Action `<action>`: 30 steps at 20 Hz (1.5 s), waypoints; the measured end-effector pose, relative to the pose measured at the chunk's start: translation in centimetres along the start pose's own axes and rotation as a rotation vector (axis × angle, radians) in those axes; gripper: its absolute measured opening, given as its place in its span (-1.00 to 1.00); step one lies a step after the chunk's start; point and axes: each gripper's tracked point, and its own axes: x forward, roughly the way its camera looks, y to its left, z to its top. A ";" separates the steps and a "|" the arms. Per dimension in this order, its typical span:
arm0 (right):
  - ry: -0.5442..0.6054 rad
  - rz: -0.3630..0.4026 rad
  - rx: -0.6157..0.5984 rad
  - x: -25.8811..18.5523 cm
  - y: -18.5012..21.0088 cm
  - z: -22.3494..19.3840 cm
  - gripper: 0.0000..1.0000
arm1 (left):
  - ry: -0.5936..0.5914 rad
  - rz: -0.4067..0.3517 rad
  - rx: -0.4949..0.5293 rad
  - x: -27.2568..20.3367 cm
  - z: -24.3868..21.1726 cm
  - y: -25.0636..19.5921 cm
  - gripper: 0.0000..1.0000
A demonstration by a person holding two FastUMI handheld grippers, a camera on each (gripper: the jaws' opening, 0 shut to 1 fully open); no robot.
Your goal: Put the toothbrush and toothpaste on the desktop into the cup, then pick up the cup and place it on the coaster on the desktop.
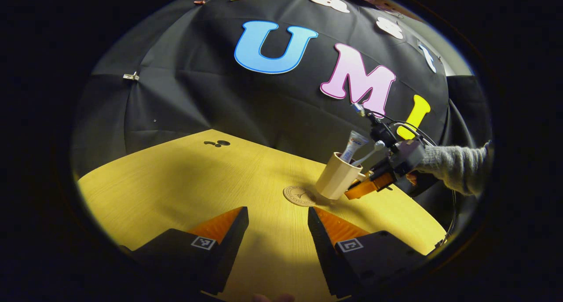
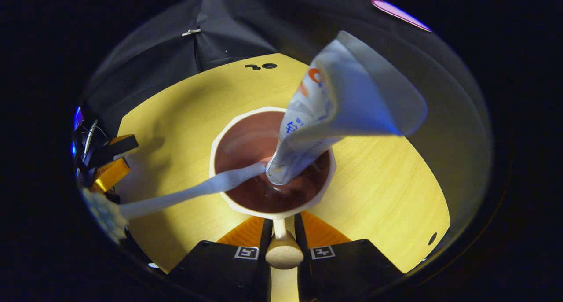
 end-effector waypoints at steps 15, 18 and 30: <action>0.072 -0.003 -0.009 4.4 3.4 3.3 -0.46 | -0.016 0.056 -0.035 -0.8 1.2 6.0 0.70; 0.094 -0.007 -0.018 4.5 3.3 2.8 -0.46 | -0.016 0.057 -0.043 -0.7 1.3 6.3 0.70; 0.081 -0.009 -0.009 4.6 3.2 2.9 -0.34 | -0.017 0.065 -0.048 -0.6 1.6 5.9 0.70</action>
